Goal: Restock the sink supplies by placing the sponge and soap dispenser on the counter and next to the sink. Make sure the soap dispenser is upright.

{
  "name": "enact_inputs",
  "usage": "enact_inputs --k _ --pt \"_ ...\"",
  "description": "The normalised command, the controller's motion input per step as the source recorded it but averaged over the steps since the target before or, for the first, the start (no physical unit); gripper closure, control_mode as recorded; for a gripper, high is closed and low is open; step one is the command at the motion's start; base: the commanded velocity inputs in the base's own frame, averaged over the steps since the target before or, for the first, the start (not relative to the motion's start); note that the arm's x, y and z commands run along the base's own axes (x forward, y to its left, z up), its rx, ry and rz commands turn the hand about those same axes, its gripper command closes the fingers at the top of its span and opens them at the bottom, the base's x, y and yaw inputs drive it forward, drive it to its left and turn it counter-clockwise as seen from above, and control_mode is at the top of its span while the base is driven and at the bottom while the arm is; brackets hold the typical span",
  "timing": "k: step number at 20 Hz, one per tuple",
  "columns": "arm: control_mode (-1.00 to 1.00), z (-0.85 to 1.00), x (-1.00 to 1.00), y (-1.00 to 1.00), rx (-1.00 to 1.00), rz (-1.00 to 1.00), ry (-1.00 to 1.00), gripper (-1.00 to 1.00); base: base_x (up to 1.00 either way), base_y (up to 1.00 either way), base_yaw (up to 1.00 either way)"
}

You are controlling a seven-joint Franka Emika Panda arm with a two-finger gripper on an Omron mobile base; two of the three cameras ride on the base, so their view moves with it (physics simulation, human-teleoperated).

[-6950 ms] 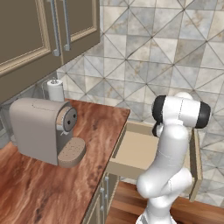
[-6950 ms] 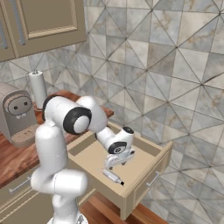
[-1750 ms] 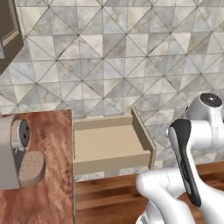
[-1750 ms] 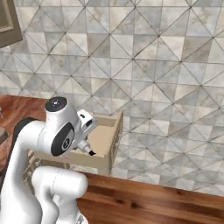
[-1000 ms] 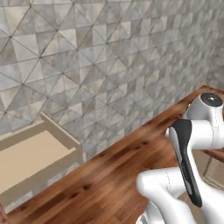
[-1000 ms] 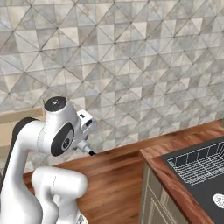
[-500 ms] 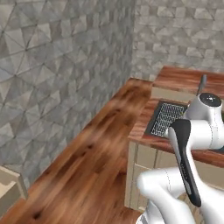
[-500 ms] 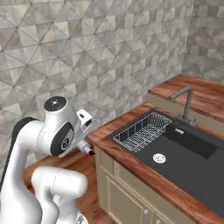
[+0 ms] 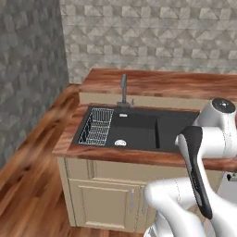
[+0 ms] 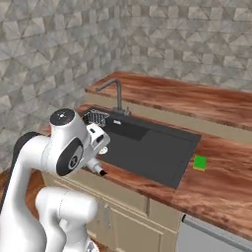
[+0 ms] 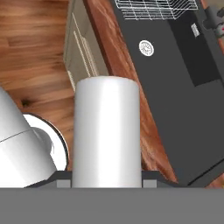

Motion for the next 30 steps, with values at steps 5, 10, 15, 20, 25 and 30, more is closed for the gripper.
enact_inputs --k 5,10,15,20,25,30 --pt "1.00 0.00 0.00 0.00 0.00 0.00 0.00 1.00 -0.08 -0.99 -0.40" --pt "1.00 0.00 0.00 0.00 0.00 0.00 0.00 1.00 0.00 -0.81 -0.23" --pt "-1.00 0.00 0.44 0.02 -0.01 -0.06 0.11 1.00 0.08 -0.13 -0.08" --pt "-1.00 0.00 0.93 0.40 -0.17 -0.10 0.33 1.00 0.00 0.00 0.00" --pt "-1.00 -0.11 0.87 0.38 -0.22 -0.09 0.42 1.00 0.00 0.00 0.00" --pt "-1.00 -0.31 0.52 0.10 -0.19 -0.03 0.26 1.00 0.00 0.00 0.00"
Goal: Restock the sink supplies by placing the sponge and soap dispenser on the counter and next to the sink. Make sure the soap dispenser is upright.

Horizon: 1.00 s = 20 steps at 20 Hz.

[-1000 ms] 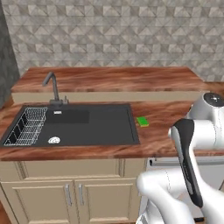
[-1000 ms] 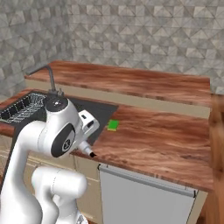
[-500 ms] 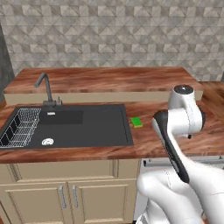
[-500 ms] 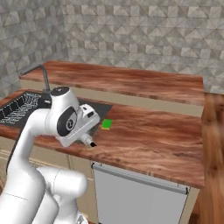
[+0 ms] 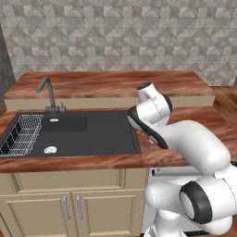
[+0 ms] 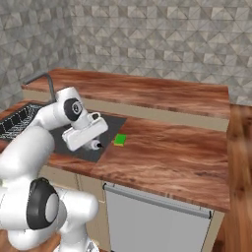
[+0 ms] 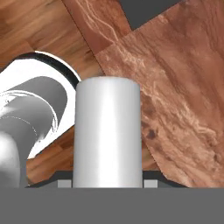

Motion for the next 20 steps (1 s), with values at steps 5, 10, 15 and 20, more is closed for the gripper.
enact_inputs --k 5,10,15,20 --pt "-1.00 -0.59 0.38 0.00 -0.17 0.00 0.12 1.00 0.00 0.00 0.00" --pt "-1.00 -0.55 0.25 0.00 -0.14 0.00 0.15 1.00 0.00 0.00 0.00" --pt "-1.00 -0.09 0.25 -0.05 -0.15 0.00 0.17 1.00 0.00 0.00 0.00" --pt "-1.00 -0.18 0.27 -0.02 -0.17 -0.01 0.21 1.00 0.00 0.00 0.00"
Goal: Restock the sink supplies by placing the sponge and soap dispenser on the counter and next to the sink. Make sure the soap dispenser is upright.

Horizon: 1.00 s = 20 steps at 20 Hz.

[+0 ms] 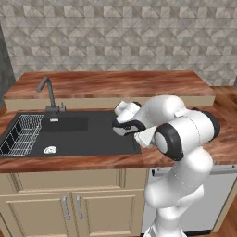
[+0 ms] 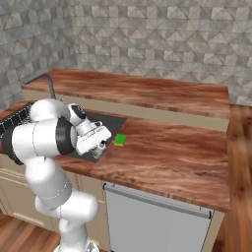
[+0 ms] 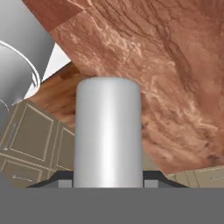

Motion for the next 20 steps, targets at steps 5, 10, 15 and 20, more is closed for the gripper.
enact_inputs --k 5,10,15,20 --pt "-1.00 -0.46 0.32 -0.13 -0.13 0.00 0.06 1.00 0.00 0.00 0.00" --pt "-1.00 -0.40 0.39 -0.18 -0.12 0.00 0.00 1.00 0.00 0.00 0.00" --pt "-1.00 -0.26 0.47 -0.08 -0.09 0.00 0.00 1.00 0.00 0.00 0.00" --pt "-1.00 -0.26 0.58 0.00 -0.07 0.00 0.10 1.00 0.00 0.00 0.00"
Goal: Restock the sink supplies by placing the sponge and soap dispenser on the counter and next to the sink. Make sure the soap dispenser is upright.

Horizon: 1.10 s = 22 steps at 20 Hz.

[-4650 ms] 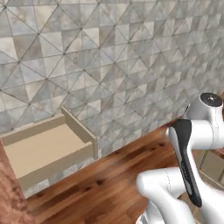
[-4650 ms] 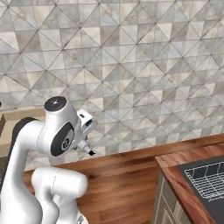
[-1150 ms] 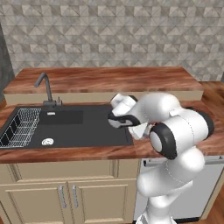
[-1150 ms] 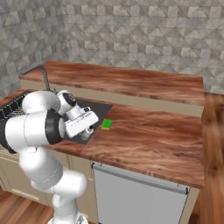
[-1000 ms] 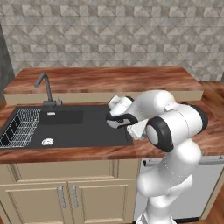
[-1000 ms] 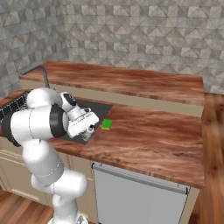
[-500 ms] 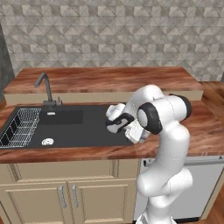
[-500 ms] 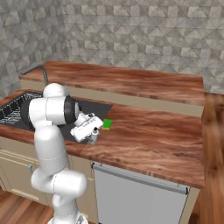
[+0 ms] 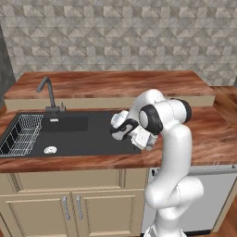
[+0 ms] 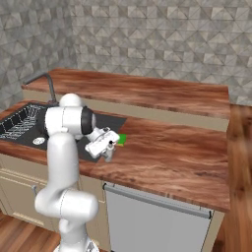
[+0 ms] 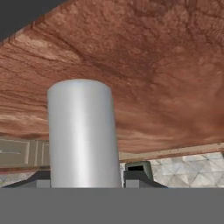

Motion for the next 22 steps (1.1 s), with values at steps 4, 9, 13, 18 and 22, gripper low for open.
enact_inputs --k 4,9,13,18,22 --pt "-1.00 -0.39 0.62 0.00 -0.04 0.00 0.14 1.00 0.00 0.00 0.00" --pt "-1.00 -0.54 0.23 0.16 -0.09 0.00 0.05 1.00 0.00 0.00 0.00" --pt "-1.00 -0.48 -0.15 0.49 -0.13 0.00 -0.09 1.00 0.00 0.00 0.00" --pt "-1.00 -0.18 -0.17 0.09 -0.06 0.00 -0.08 1.00 0.00 0.00 0.00" --pt "-1.00 0.00 0.04 -0.01 0.00 0.00 0.00 1.00 0.00 0.00 0.00"
